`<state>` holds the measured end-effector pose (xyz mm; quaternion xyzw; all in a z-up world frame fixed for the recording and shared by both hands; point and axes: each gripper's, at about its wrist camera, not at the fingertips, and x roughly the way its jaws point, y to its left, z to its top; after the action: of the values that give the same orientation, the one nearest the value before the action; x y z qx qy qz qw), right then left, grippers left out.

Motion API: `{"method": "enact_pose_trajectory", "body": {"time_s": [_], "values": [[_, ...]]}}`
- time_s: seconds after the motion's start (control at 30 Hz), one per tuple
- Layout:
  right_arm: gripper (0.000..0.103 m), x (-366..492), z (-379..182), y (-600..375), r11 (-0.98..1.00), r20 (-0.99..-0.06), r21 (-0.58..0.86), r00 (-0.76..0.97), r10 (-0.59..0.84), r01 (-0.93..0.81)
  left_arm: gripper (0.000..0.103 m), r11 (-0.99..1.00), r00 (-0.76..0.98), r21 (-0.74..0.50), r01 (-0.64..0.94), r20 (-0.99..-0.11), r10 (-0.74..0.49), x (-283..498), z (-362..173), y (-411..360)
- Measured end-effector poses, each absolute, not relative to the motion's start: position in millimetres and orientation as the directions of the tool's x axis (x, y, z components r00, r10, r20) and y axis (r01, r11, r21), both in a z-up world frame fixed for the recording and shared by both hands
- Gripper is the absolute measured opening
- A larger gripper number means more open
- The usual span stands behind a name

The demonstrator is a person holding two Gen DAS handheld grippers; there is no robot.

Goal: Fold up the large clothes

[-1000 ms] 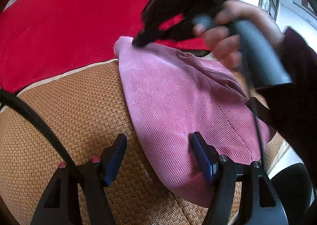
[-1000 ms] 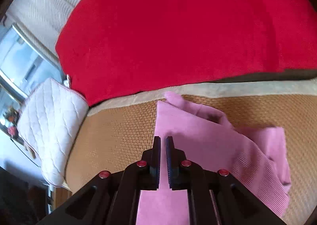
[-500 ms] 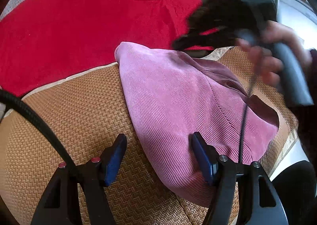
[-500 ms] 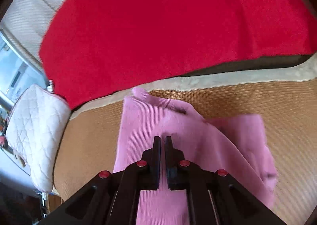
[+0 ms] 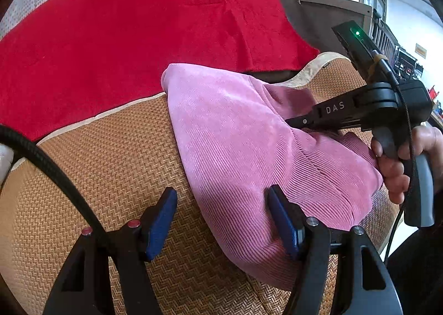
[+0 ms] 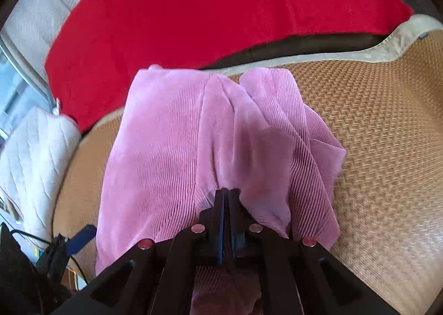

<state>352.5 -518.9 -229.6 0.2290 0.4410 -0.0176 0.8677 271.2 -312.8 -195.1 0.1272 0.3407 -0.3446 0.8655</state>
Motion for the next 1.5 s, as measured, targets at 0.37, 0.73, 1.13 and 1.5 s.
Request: {"method": "enact_pose_trajectory", "body": {"time_s": [0.37,0.73,1.13,1.5], "values": [[0.006,329,-209,-530,0.867,-0.741,0.434,0.645,0.189,0.245,0.074,0.748,0.552,0.006,0.663,-0.679,-0.484,266,-186,-312],[0.008,317,-194,-538,0.852,-0.711,0.445,0.687,0.149,0.276,0.074,0.763,0.613,0.087,0.641,-0.656,-0.44,256,-174,-316],[0.008,310,-206,-543,0.851,-0.747,0.438,0.644,0.165,0.29,0.074,0.831,0.614,-0.018,0.555,-0.666,-0.425,294,-166,-288],[0.008,274,-174,-507,0.888,-0.709,0.436,0.663,0.241,0.143,0.075,0.809,0.636,0.083,0.582,-0.667,-0.388,279,-179,-303]]}}
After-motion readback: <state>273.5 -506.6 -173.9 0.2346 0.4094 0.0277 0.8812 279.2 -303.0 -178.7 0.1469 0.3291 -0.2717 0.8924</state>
